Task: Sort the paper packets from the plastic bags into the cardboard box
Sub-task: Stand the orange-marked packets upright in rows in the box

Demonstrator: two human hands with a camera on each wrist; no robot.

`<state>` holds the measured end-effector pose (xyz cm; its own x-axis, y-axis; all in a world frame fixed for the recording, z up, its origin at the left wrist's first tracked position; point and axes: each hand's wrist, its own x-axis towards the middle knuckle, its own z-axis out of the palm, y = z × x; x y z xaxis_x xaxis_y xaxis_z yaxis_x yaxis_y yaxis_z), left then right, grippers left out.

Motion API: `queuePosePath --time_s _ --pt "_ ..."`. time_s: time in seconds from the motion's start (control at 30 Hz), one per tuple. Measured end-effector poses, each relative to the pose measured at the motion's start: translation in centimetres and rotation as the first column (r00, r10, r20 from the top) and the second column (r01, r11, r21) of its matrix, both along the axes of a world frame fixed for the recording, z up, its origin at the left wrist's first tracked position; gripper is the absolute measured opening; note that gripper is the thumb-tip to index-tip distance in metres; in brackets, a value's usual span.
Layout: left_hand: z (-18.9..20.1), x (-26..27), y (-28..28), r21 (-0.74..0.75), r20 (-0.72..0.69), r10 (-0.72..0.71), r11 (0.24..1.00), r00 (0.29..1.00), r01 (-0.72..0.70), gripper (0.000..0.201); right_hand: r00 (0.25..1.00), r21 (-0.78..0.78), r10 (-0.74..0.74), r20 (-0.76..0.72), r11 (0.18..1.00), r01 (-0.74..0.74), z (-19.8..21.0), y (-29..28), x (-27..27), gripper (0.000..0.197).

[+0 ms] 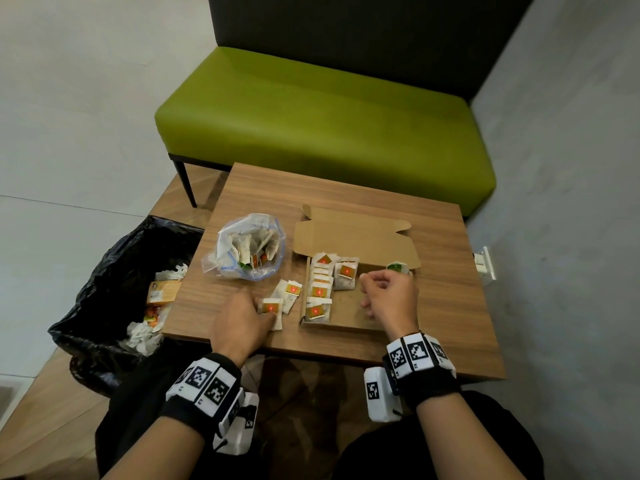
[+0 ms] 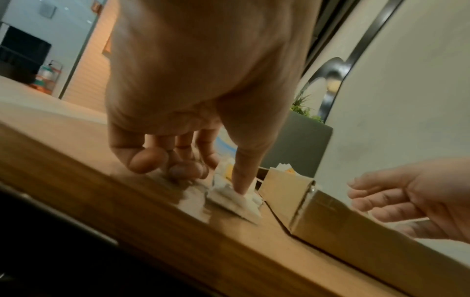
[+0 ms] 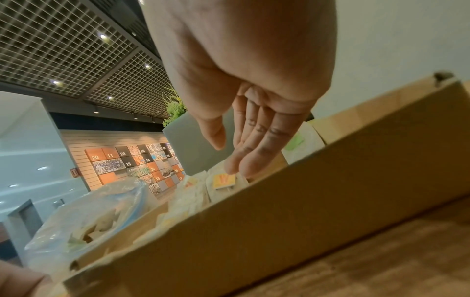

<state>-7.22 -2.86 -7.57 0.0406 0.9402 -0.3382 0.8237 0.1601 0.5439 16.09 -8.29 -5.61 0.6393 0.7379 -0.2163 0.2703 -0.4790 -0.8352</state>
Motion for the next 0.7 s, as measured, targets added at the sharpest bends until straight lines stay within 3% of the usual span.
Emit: queuePosePath --time_s 0.1,0.17,0.33,0.53,0.7 --pt "1.1 -0.4 -0.3 -0.011 0.146 0.004 1.0 0.989 -0.002 0.017 0.998 0.021 0.052 0.027 0.998 -0.052 1.2 -0.4 -0.3 0.012" --pt "2.1 -0.7 -0.5 0.02 0.247 -0.013 1.0 0.969 0.008 0.016 0.986 0.037 0.167 -0.004 0.985 -0.167 2.3 -0.6 -0.8 0.012" --pt "5.1 -0.2 -0.3 0.11 0.443 -0.108 0.992 0.89 0.065 0.015 0.862 0.051 0.484 -0.15 0.875 -0.482 3.7 -0.9 -3.0 0.025" --pt "6.2 1.9 0.5 0.106 0.609 -0.221 0.975 0.762 0.198 0.016 0.867 0.178 0.466 -0.178 0.881 -0.438 3.3 -1.1 -3.7 0.017" --pt "5.4 3.2 0.4 0.131 0.583 -0.232 0.973 0.779 0.192 0.022 0.907 0.156 0.4 -0.134 0.912 -0.379 2.7 -1.5 -2.6 0.008"
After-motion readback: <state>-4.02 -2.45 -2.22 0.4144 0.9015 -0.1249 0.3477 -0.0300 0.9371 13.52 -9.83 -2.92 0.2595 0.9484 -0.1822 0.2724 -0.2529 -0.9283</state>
